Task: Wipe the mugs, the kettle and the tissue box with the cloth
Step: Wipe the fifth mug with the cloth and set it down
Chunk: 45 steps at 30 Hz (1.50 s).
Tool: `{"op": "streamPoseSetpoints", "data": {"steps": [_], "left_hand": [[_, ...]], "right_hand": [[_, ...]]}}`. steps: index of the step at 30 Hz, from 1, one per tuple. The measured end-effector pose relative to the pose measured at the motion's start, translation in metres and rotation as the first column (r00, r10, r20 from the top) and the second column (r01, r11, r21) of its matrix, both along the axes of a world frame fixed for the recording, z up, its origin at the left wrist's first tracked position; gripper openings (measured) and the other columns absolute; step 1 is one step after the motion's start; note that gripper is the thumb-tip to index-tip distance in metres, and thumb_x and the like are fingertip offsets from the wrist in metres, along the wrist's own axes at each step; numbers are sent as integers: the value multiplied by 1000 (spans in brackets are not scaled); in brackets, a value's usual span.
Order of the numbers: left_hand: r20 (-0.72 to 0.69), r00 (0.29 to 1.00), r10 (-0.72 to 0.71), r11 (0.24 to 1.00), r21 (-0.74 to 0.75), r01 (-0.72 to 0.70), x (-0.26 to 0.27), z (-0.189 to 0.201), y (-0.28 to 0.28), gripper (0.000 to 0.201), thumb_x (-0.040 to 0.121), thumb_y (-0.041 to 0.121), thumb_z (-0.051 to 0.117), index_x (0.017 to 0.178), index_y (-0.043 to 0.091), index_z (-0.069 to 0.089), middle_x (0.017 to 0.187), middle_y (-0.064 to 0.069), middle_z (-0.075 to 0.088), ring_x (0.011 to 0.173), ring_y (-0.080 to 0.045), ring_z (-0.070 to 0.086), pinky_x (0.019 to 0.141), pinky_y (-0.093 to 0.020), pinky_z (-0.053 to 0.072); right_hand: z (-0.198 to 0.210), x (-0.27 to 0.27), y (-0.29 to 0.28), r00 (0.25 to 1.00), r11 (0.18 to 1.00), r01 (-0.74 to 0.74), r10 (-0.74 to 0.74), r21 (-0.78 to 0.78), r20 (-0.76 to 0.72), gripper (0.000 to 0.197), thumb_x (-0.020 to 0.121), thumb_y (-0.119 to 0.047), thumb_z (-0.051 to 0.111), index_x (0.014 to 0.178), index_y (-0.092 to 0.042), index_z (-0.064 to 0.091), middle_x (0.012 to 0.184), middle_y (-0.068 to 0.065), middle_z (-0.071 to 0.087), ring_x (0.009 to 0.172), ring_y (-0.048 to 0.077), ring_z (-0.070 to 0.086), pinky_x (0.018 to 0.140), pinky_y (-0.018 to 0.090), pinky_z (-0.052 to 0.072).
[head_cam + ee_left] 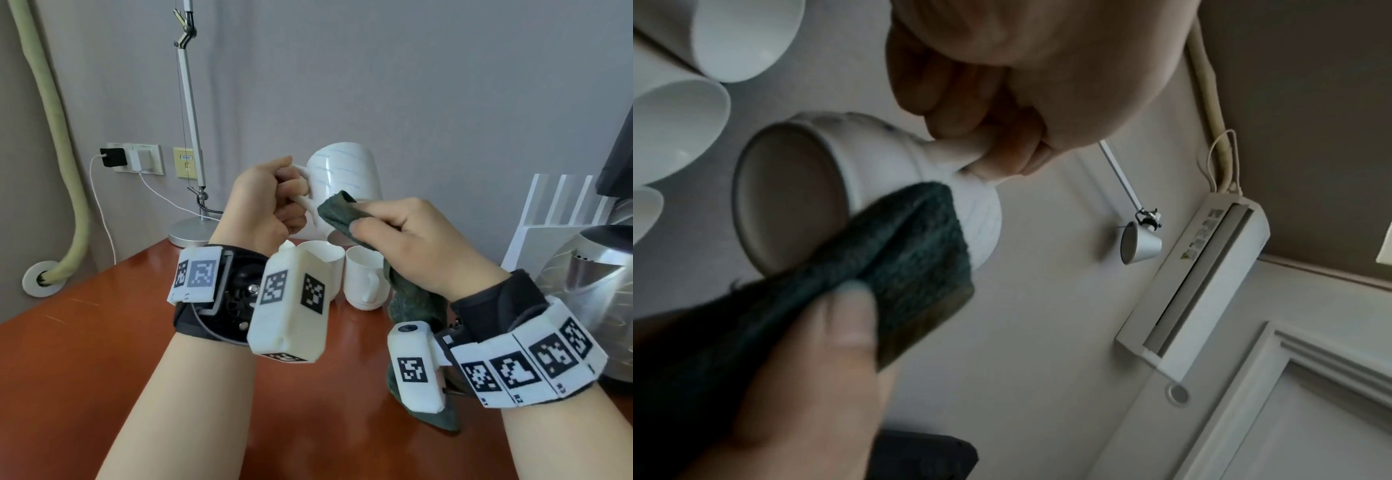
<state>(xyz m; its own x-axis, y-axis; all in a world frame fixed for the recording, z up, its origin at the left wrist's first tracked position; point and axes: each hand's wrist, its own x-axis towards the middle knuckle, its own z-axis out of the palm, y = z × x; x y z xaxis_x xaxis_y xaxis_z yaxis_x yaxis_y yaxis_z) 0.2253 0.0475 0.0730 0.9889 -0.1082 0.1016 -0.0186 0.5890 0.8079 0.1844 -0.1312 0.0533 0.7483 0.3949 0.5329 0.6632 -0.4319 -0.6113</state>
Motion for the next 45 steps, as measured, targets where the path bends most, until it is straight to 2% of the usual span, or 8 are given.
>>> {"op": "streamPoseSetpoints", "data": {"steps": [4, 9, 11, 17, 21, 25, 32, 45], "left_hand": [[-17, 998, -55, 988, -148, 52, 3, -4, 13, 51, 101, 27, 37, 50, 23, 36, 41, 10, 26, 30, -8, 14, 40, -21, 10], [-22, 992, -124, 943, -313, 111, 7, -7, 18, 53, 101, 27, 36, 48, 22, 35, 41, 8, 27, 33, -9, 9, 39, -21, 9], [-29, 987, -160, 908, -396, 136, 8, -10, 15, 52, 98, 23, 39, 45, 21, 35, 39, 8, 26, 40, -8, 2, 43, -20, 6], [-49, 987, -150, 812, -576, 95, 7, -17, 8, 39, 77, 9, 45, 42, 18, 30, 37, 6, 23, 44, -5, 2, 40, -20, 7], [-88, 988, -125, 819, -571, 52, 8, -19, 12, 40, 76, 8, 42, 39, 16, 30, 36, 6, 24, 43, -4, 2, 41, -19, 5], [-107, 989, -99, 872, -488, 35, 5, -18, 13, 44, 76, 6, 40, 34, 15, 29, 33, 6, 23, 44, -4, 1, 43, -18, 4], [-84, 973, -217, 889, -429, 161, 2, -17, 11, 43, 76, 8, 43, 36, 15, 31, 34, 6, 25, 41, -3, 2, 36, -21, 6], [-121, 981, -151, 901, -426, 86, 5, -20, 7, 41, 73, 8, 40, 34, 14, 30, 32, 6, 24, 43, -4, 2, 40, -20, 6]], "right_hand": [[5, 2, -12, 995, 993, 36, -45, 111, 85, 33, 80, -28, 53, 62, -1, 60, 59, 1, 32, 58, 14, 32, 55, 29, 24], [4, 7, -20, 982, 834, 52, -144, 549, 124, 32, 82, -30, 56, 67, -1, 57, 63, 1, 41, 64, 14, 38, 59, 28, 30], [4, 6, -16, 987, 813, 16, -108, 582, 122, 19, 88, -32, 52, 76, -26, 65, 67, -12, 57, 70, 8, 52, 67, 27, 40], [0, 4, 0, 980, 950, -98, 40, 296, 197, 30, 92, -26, 42, 113, -46, 49, 104, -40, 60, 105, -14, 54, 87, 5, 37], [2, 0, 0, 975, 959, -169, 130, 228, 178, 39, 89, -18, 43, 113, -48, 50, 98, -31, 64, 93, -9, 57, 81, 8, 41], [6, -5, -4, 979, 977, -153, 129, 146, 161, 41, 84, -17, 42, 100, -49, 62, 83, 18, 62, 78, 35, 52, 67, 41, 43], [14, -14, 0, 921, 990, -10, 63, -139, 385, 41, 78, -26, 32, 71, -65, 44, 47, -3, 31, 44, 14, 27, 47, 23, 21], [-13, 13, -4, 913, 999, 16, -35, 49, 407, 40, 82, -7, 46, 65, -41, 37, 57, -9, 39, 53, 17, 37, 48, 44, 34]]}}
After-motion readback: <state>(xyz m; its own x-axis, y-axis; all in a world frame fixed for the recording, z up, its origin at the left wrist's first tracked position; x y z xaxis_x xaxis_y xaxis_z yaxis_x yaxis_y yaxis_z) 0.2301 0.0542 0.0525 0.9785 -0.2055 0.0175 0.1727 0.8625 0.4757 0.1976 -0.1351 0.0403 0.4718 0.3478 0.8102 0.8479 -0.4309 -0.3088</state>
